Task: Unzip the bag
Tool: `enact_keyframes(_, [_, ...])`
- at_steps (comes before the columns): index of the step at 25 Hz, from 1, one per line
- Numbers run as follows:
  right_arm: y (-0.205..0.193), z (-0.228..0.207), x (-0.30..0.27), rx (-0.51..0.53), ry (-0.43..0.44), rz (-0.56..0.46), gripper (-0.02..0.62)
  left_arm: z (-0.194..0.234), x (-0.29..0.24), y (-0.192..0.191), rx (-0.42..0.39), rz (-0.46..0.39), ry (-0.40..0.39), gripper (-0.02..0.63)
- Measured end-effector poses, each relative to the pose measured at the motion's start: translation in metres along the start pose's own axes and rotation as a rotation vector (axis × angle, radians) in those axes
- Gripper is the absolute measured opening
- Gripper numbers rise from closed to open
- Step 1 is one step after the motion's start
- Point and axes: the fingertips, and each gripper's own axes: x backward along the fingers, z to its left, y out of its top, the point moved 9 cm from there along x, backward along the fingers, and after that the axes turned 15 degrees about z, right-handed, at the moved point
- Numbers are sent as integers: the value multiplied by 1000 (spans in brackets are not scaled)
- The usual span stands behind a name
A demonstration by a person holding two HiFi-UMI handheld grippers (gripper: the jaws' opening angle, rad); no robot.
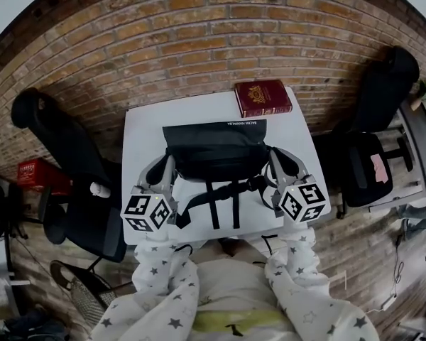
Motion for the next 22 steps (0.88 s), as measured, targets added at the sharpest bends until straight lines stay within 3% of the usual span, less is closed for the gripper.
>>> enact_keyframes(13, [44, 4, 24, 4, 32, -135, 9, -17, 23, 41, -88, -81, 45, -2])
enact_keyframes(22, [55, 9, 33, 6, 36, -169, 9, -22, 37, 54, -124, -121, 81, -2])
